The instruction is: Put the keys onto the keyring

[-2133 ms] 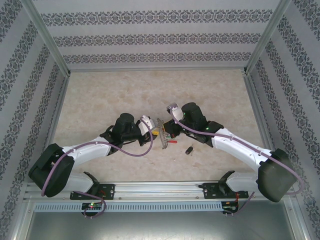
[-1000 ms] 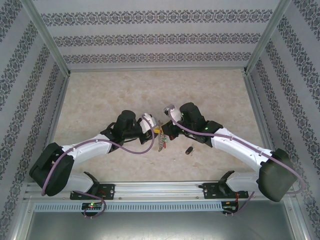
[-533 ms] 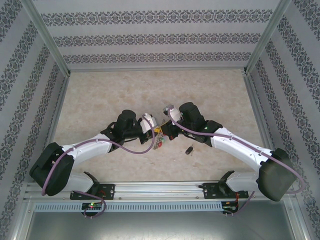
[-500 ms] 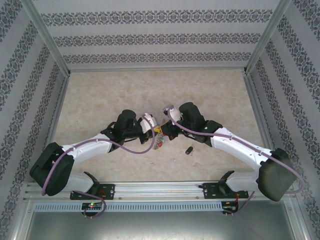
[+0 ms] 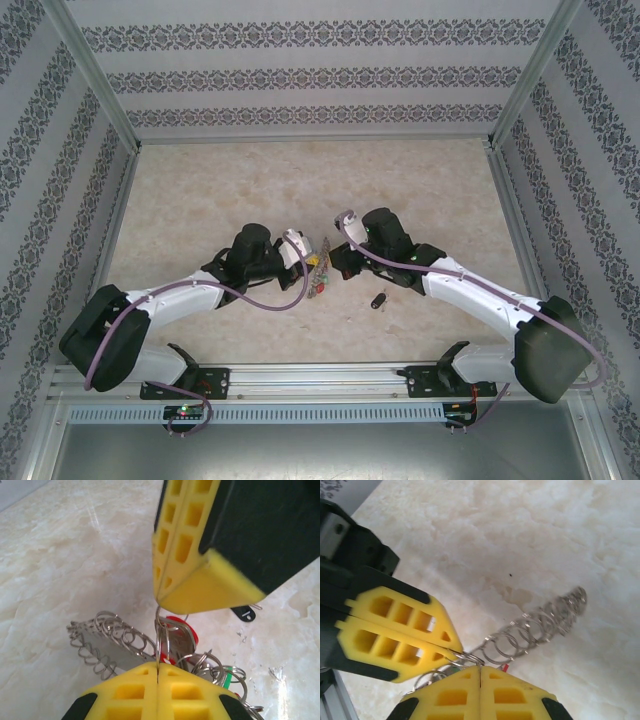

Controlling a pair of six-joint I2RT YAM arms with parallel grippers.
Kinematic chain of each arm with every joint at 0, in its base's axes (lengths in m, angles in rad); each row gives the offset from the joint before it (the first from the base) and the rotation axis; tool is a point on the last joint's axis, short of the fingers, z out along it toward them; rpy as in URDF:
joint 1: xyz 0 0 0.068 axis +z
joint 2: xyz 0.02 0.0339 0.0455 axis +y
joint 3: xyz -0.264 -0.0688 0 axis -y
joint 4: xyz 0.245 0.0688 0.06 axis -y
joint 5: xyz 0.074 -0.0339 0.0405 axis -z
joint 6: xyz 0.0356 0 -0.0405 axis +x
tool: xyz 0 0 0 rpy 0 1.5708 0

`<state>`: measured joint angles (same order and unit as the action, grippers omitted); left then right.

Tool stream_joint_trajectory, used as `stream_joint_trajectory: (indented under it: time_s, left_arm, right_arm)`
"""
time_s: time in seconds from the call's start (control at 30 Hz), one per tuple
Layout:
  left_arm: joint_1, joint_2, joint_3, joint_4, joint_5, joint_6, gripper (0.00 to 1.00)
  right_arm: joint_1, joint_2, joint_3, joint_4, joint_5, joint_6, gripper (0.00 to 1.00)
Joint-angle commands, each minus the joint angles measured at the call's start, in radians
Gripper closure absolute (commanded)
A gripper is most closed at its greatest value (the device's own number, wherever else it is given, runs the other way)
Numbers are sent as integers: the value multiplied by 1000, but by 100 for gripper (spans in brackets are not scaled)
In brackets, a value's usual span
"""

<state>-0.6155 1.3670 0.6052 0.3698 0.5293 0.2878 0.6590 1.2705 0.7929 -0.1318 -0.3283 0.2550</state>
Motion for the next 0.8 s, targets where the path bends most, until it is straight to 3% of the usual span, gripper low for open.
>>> stream_joint_trajectory:
  time_s: [0.0,0.17,0.43,0.6,0.77]
  left_arm:
    - [-7,21,-44,174,-47,-74,100]
    - [-10,53,-91,287,-42,-130,100]
    - [-9,42,-64,166,-44,-66,100]
    - [-9,42,-66,163,-42,-68,85]
    - [-10,21,-60,137,-42,-57,79]
  right_arm:
    - [-19,-8,-27,37,56,58,100]
    - [-26,9,-28,66,16,78,100]
    - [-16,-7,1,85,-41,59,100]
    - [-4,-23,17,77,-50,42,100]
    - [-1,-32,21,72,-54,38,100]
